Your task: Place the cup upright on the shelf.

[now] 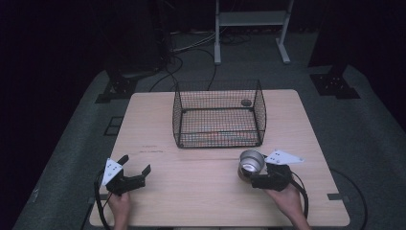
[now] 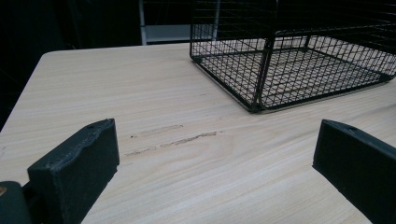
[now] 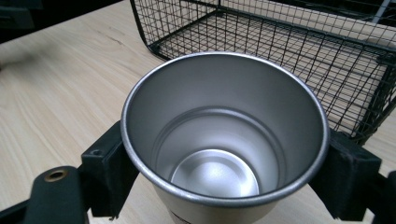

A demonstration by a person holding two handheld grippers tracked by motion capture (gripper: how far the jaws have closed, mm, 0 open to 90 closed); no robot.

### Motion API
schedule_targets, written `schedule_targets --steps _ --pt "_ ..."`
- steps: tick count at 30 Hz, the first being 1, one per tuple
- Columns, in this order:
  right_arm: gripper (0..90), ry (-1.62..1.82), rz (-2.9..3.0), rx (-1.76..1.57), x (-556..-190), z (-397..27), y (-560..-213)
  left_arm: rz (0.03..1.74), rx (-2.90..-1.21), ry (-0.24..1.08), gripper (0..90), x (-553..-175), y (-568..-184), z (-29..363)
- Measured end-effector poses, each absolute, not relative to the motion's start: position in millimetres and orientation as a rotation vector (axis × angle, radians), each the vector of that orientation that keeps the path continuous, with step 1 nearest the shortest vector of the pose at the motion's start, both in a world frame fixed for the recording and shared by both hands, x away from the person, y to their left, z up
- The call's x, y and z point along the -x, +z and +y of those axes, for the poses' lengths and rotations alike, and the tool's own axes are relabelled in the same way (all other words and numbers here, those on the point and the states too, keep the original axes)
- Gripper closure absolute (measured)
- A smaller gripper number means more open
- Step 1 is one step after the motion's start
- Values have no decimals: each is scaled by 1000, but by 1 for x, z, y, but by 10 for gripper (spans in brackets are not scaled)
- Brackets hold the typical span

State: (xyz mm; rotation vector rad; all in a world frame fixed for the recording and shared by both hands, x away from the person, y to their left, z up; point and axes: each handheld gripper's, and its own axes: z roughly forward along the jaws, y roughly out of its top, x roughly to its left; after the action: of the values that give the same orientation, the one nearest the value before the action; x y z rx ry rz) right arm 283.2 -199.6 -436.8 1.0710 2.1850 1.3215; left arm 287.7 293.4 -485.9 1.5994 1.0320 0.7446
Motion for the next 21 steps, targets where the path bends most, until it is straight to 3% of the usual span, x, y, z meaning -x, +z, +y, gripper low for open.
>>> schedule_targets --steps 21 --pt "176 1336 2243 -1014 -307 -192 -393 1032 -1586 743 0 -287 -486 295"
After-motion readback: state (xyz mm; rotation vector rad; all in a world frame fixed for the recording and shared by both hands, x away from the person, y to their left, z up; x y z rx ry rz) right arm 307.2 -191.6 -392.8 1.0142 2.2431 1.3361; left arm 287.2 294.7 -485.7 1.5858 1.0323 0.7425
